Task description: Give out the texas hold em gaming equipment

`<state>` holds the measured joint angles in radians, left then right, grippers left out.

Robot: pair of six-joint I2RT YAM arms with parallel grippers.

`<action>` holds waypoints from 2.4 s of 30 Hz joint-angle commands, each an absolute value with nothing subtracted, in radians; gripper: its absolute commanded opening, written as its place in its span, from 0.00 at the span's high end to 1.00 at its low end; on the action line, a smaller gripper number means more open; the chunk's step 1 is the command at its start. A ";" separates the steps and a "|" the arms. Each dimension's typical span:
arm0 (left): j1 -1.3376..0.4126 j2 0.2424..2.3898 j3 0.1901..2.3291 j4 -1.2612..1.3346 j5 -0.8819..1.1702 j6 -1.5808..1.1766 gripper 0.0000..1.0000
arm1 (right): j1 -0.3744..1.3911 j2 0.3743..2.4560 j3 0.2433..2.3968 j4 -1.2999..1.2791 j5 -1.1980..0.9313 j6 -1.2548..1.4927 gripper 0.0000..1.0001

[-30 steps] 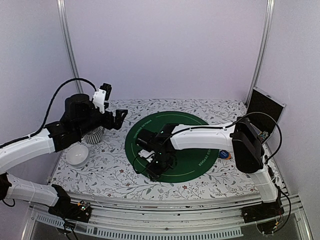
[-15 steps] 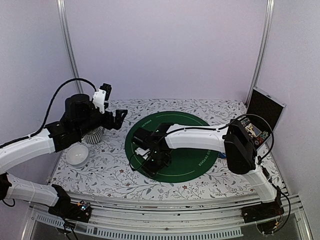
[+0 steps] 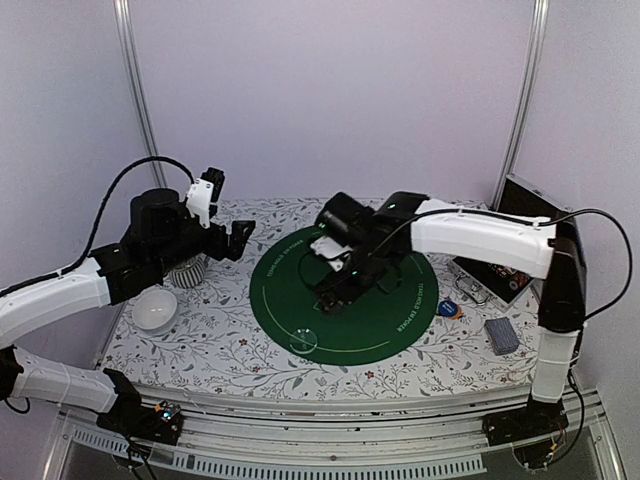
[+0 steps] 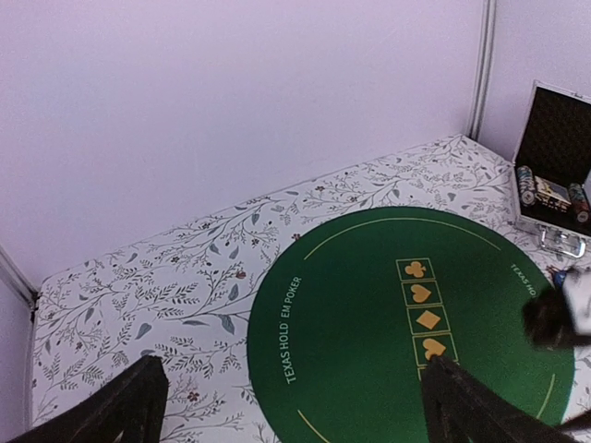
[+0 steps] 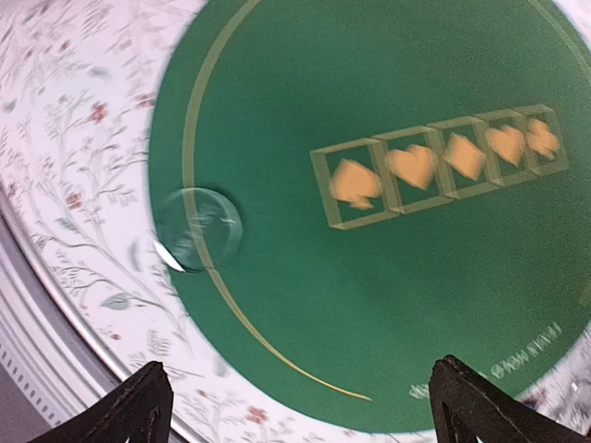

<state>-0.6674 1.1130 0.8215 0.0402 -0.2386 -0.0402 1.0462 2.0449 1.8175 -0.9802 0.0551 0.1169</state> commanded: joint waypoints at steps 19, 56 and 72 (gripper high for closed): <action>-0.664 1.131 0.810 0.061 -0.178 -0.011 0.02 | 0.446 1.727 1.216 -0.876 0.145 0.141 0.28; -0.664 1.135 0.811 0.060 -0.160 -0.003 0.02 | 0.436 1.802 1.184 -0.857 0.102 0.147 0.61; -0.664 1.132 0.811 0.060 -0.151 -0.004 0.02 | 0.435 1.808 1.194 -0.861 0.166 0.138 0.30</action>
